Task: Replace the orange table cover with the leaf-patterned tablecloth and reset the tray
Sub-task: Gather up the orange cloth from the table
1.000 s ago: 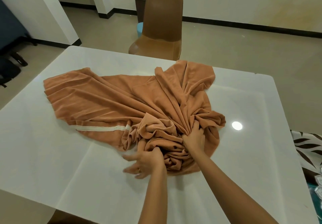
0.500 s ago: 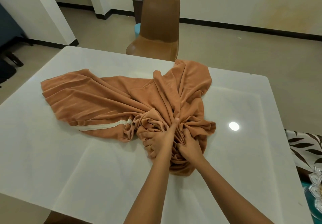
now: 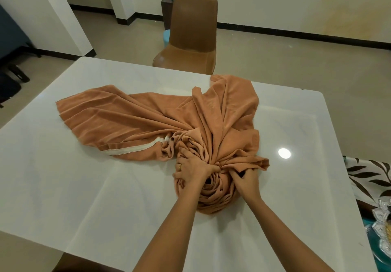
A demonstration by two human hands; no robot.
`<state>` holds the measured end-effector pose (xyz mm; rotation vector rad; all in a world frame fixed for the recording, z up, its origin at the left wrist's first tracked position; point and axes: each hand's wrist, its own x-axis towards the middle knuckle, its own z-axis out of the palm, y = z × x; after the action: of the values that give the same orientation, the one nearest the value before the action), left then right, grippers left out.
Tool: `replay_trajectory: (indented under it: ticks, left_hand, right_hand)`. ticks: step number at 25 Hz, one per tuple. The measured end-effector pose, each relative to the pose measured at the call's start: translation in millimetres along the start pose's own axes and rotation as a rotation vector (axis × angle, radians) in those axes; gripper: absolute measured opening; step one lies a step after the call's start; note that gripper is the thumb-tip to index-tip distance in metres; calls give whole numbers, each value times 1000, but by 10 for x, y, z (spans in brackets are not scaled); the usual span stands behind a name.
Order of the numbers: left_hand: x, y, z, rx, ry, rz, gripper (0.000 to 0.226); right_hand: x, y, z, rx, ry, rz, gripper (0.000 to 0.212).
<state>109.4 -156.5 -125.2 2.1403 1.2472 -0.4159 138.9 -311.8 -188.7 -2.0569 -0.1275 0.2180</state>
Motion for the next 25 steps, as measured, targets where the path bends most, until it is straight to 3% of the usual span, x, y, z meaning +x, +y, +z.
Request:
replay_trajectory:
  ticks: [2,5,7,12,18,22,25]
  left_hand:
    - [18,-59,-12,86,-45,96,150]
    - [19,-167,-34,230,-131,250,148]
    - [35,-230,-56,327,-180,366,146]
    - [27,-328,-86,562,-249,598,139]
    - [-51,-281,-90,1048,-287,964,136]
    - [-77,-113,-54,1331,-269,1159,135]
    - [21,-48,-130,1400,-223,1252,132]
  right_hand:
    - [-5,58,138,-15,95,79,61]
    - [26,41,142,160,308,177,63]
    - [133,60,76,236,337,214,65]
    - [478,-16,-73,206,115,310,59]
    - [864,-260,-274,140,-224,165,94]
    - [957,-380,-174,-15,-377,71,79]
    - [920,-355,-112,-128,-530,26,59]
